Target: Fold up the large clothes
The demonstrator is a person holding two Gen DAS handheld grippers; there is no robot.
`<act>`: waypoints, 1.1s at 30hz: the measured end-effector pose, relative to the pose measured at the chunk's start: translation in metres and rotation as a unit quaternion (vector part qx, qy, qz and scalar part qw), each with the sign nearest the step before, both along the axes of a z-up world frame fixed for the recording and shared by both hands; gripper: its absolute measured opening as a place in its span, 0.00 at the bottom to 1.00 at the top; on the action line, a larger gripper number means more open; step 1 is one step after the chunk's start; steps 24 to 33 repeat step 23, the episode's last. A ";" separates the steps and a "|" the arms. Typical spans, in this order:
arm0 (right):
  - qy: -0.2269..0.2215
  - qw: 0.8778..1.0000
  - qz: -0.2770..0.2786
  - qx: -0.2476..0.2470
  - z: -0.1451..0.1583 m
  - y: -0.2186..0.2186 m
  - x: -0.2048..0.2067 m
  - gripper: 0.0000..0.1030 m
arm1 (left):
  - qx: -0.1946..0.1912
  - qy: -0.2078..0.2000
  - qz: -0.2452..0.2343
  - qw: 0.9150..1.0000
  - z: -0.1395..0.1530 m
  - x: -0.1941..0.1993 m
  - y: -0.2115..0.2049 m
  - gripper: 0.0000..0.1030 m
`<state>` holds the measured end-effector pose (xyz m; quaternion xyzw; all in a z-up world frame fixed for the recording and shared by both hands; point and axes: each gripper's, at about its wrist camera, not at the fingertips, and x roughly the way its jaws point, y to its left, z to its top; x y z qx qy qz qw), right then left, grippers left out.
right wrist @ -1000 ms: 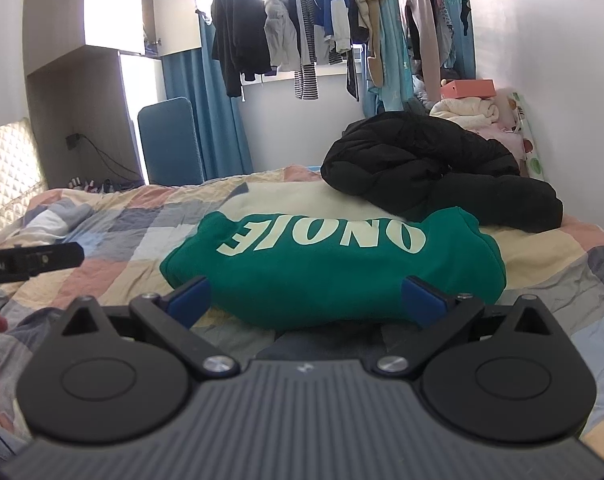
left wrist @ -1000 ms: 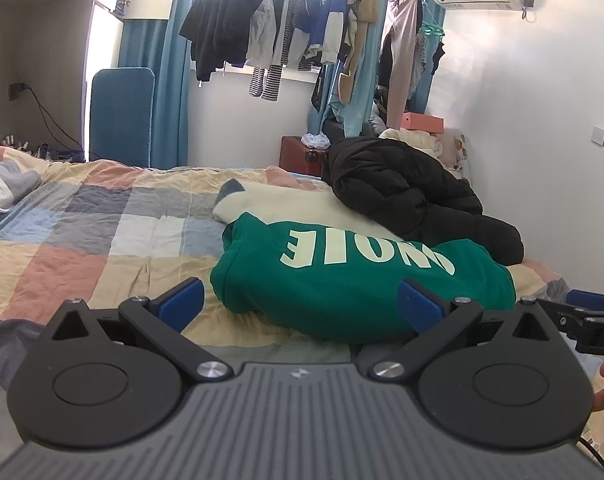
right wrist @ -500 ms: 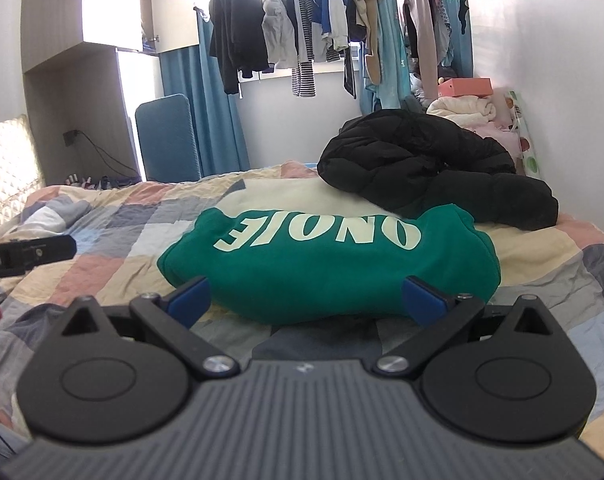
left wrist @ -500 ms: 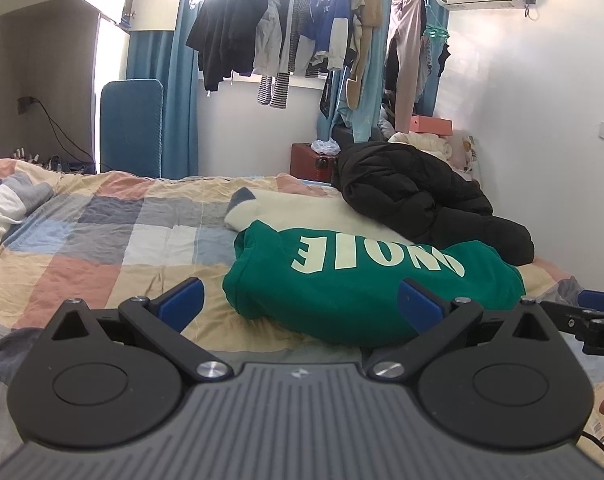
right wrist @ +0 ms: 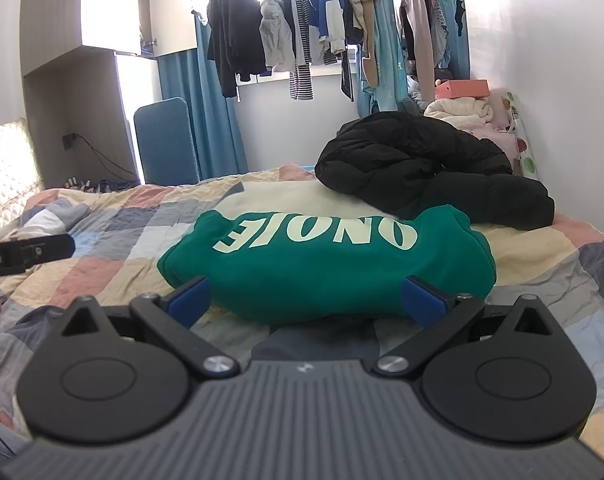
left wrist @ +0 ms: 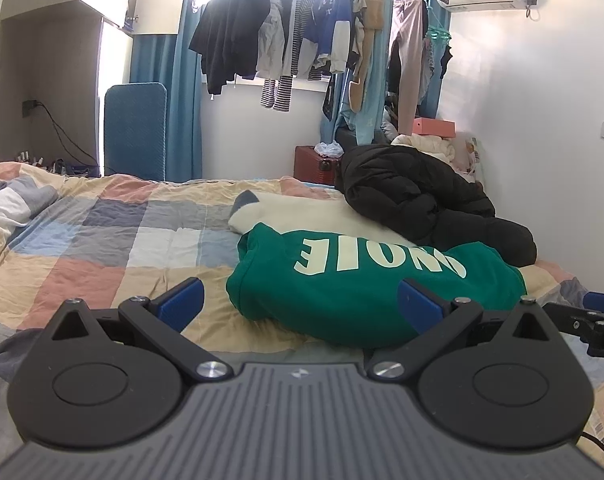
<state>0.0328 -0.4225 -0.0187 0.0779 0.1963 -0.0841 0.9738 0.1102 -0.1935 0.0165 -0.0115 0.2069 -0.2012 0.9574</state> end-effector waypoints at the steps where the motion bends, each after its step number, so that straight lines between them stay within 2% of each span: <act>1: 0.000 1.000 -0.001 -0.001 0.000 0.000 0.000 1.00 | -0.001 0.001 0.000 1.000 0.001 0.000 0.000 1.00; 33: -0.002 1.000 -0.009 -0.001 0.000 -0.001 -0.002 1.00 | -0.009 0.002 -0.012 1.000 0.002 -0.003 0.004 1.00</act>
